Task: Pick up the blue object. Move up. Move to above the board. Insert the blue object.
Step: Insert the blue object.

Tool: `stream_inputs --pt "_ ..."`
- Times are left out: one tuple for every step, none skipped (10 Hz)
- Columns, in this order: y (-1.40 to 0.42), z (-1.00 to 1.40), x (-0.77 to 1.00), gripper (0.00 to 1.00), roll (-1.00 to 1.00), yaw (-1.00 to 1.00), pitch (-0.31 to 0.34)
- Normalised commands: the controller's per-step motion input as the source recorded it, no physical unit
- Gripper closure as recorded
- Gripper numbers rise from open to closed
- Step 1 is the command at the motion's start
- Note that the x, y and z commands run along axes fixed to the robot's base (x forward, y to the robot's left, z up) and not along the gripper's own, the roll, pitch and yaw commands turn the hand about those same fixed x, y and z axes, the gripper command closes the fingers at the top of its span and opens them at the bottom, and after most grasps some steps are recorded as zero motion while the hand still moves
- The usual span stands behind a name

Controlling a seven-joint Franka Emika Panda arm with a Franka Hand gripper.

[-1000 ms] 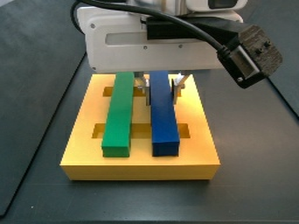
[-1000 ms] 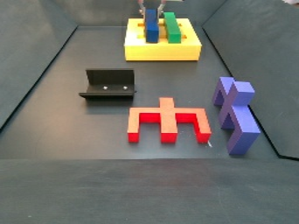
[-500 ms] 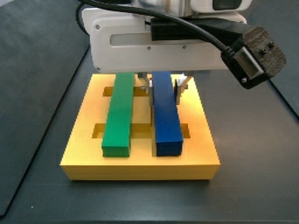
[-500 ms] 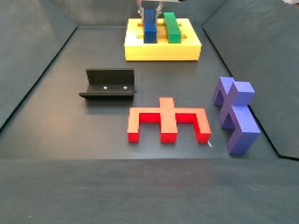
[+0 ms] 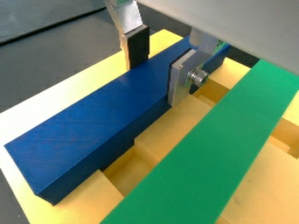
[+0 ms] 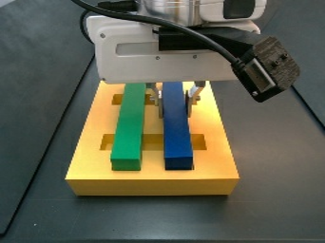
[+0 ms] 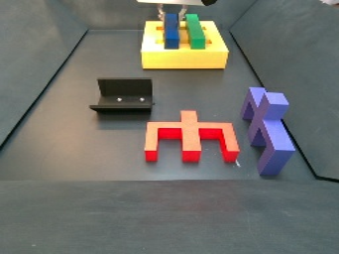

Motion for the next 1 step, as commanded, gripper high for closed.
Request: stream_inputs --pt "0.0 0.0 0.0 1.0 0.0 0.0 0.0"
